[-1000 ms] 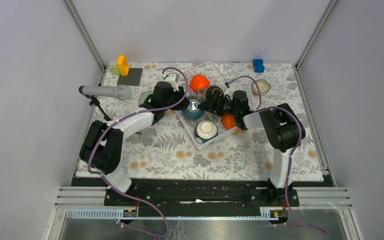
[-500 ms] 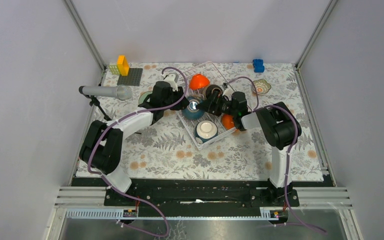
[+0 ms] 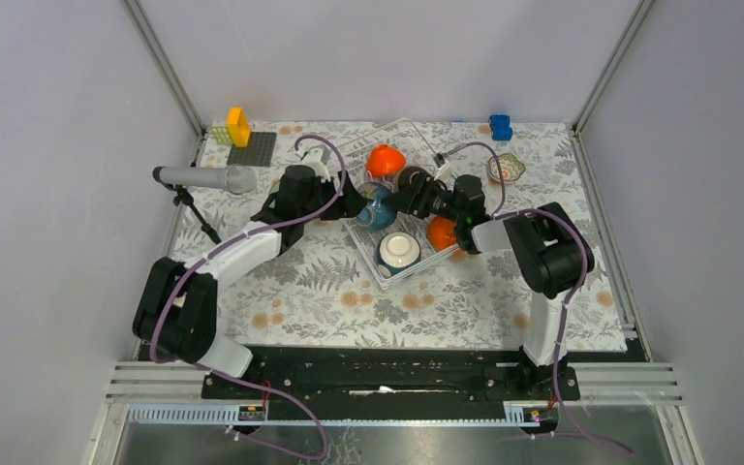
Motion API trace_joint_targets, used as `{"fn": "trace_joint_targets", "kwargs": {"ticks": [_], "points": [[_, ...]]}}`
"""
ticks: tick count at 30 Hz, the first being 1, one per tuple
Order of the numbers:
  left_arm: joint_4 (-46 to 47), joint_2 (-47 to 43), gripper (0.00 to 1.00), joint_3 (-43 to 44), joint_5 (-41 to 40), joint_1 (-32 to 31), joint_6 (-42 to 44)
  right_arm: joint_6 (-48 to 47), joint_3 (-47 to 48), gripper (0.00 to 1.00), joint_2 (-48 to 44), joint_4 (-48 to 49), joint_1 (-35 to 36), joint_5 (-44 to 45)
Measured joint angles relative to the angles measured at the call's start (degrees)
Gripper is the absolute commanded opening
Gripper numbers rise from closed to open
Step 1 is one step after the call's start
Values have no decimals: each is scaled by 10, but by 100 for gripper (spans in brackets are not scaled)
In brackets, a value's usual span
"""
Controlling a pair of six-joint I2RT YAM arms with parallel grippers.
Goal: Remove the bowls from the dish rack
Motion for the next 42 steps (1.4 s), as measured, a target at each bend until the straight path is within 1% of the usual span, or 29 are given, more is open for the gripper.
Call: {"fn": "trace_joint_targets", "kwargs": {"ticks": [5, 9, 13, 18, 20, 21, 24, 28, 30, 33, 36, 38, 40, 42], "points": [[4, -52, 80, -42, -6, 0, -23, -12, -2, 58, -37, -6, 1, -6], [3, -62, 78, -48, -8, 0, -29, -19, 0, 58, -43, -9, 2, -26], [2, -65, 76, -49, -7, 0, -31, -35, 10, 56, -41, -32, 3, -50], [-1, -73, 75, -58, -7, 0, -32, -86, 34, 62, -37, -74, 3, -84], [-1, -76, 75, -62, -7, 0, -32, -115, 40, 67, -37, -99, 3, -91], [-1, -77, 74, -64, -7, 0, -32, -132, 45, 72, -37, -115, 3, -91], [-3, -85, 74, -72, -7, 0, -34, -178, 63, 78, -42, -183, 3, -71], [-1, -104, 74, -90, -8, 0, -38, -223, 76, 80, -72, -296, 8, 5], [0, -117, 74, -101, -9, 0, -41, -234, 83, 79, -88, -344, 11, 44], [1, -132, 74, -110, -14, 0, -44, -240, 112, 73, -102, -420, 14, 101], [4, -146, 75, -116, -21, 0, -48, -235, 150, 71, -103, -495, 15, 136], [8, -154, 75, -123, -26, 0, -50, -231, 182, 69, -103, -562, 17, 156], [15, -162, 75, -131, -33, 0, -52, -228, 207, 62, -103, -612, 24, 177], [17, -166, 75, -135, -38, 0, -56, -224, 234, 59, -102, -668, 36, 204]]}}
